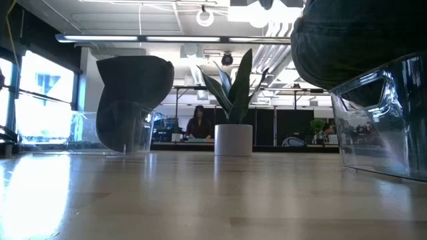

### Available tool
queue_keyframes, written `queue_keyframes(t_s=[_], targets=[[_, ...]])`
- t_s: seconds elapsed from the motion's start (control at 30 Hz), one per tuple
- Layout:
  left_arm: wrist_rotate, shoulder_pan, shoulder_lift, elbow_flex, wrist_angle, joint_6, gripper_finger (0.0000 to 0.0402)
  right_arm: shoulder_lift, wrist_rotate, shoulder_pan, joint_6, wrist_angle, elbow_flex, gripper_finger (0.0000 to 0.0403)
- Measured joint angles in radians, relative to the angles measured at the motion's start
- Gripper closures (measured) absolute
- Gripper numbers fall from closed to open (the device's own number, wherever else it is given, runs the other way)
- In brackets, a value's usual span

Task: Pick & Place hat
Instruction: Put the gray cap into the left transparent bin

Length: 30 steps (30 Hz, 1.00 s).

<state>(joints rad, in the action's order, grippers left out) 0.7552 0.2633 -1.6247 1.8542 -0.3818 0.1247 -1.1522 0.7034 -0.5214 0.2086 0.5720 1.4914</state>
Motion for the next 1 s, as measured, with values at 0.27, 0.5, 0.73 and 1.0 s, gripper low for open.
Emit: queue_keyframes(t_s=[0.27,0.5,0.73,1.0], targets=[[0.111,0.027,0.019,-0.001,-0.014,-0.053,0.0399,-0.088,0.116,-0.015,-0.389,0.001,0.000,0.0105],[0.147,0.038,0.039,0.019,-0.024,-0.175,0.0399,-0.238,0.473,0.007,-0.477,-0.074,0.000,0.0111],[0.036,0.063,0.082,0.019,-0.133,-0.181,0.0399,-0.299,0.792,0.084,-0.401,-0.148,0.000,0.0112],[0.063,0.063,0.101,0.019,-0.148,-0.181,0.0399,-0.206,0.791,0.076,-0.385,-0.060,0.000,0.0112]])
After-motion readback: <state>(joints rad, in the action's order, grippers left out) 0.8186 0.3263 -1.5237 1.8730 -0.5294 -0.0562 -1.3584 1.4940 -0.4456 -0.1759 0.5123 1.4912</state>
